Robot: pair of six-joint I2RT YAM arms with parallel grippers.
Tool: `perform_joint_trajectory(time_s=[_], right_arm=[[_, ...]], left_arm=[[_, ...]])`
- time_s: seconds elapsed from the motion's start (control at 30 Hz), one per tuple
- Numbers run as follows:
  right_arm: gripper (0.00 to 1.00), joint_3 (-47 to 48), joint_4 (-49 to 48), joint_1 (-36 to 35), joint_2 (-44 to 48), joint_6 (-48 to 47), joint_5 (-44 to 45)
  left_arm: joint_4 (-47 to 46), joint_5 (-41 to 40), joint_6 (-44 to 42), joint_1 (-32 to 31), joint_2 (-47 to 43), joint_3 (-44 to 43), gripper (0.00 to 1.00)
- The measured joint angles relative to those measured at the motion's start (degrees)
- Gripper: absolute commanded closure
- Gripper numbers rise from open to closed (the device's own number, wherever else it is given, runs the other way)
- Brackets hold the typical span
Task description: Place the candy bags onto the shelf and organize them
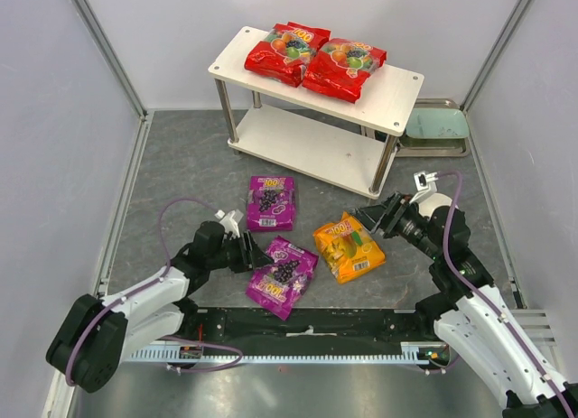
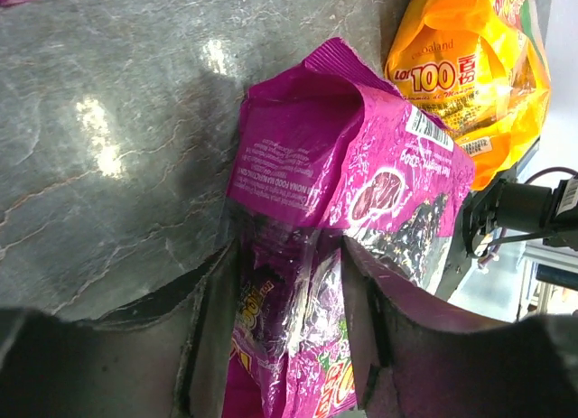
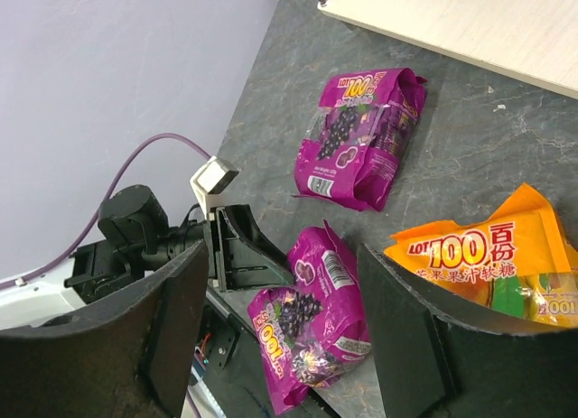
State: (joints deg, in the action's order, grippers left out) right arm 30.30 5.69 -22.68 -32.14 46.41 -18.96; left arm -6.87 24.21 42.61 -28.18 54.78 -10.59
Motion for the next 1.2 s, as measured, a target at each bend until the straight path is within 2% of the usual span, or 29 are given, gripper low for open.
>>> perform_joint_trajectory(time_s=[0.03, 0.1, 0.2, 0.23, 0.27, 0.5, 0.57, 0.6, 0.67, 0.8, 1.03, 1.2], right_arm=[[0.26, -0.09, 0.07, 0.0, 0.11, -0.11, 0.0], [0.26, -0.52, 0.28, -0.02, 0.31, -0.28, 0.0], [0.25, -1.62, 0.96, -0.04, 0.9, -0.52, 0.0], [0.26, -1.95, 1.25, -0.07, 1.09, -0.63, 0.0], [0.26, -2.25, 1.49, -0.07, 1.22, -0.7, 0.0], [0.28, -2.75, 3.34, -0.09, 0.7, -2.29, -0.96], [0.28, -2.75, 3.45, -0.15, -0.57, -3.21, -2.51], [0.28, -2.75, 3.48, -0.35, -1.46, -3.65, -3.32], [0.28, -2.75, 3.45, -1.4, -3.65, -4.76, -4.52], [0.28, -2.43, 3.91, -6.88, -9.62, -7.58, -4.76], [0.28, 0.83, 2.34, -21.11, -22.82, -12.92, 0.2], [0.26, 0.85, -0.59, -25.73, -30.6, -17.16, 2.62]], left_arm=[[-0.57, 0.04, -0.15, -0.31, 0.94, -0.2, 0.53], [-1.44, 0.11, -0.37, -1.03, 2.51, -0.85, 0.55], [-2.69, 0.2, -0.61, -2.01, 4.17, -1.46, 0.77], [-3.04, 0.31, -0.66, -2.27, 4.35, -1.53, 0.91], [-3.3, 0.39, -0.66, -2.45, 4.39, -1.57, 0.97], [-3.21, 1.57, -0.63, -3.08, 2.27, -1.92, 0.98], [-2.38, 1.53, -0.76, -3.1, 1.6, -1.99, 0.72], [-2.08, 1.49, -1.09, -3.13, 1.46, -2.08, 0.53], [-1.22, 1.36, -1.77, -3.13, 1.44, -2.49, 0.42], [0.66, 1.4, -2.8, -3.19, 1.09, -3.15, 0.04], [8.85, 0.7, -2.8, -3.19, -8.96, -5.49, 0.02], [15.28, -1.25, -1.88, -3.19, -20.41, -7.93, 0.01]])
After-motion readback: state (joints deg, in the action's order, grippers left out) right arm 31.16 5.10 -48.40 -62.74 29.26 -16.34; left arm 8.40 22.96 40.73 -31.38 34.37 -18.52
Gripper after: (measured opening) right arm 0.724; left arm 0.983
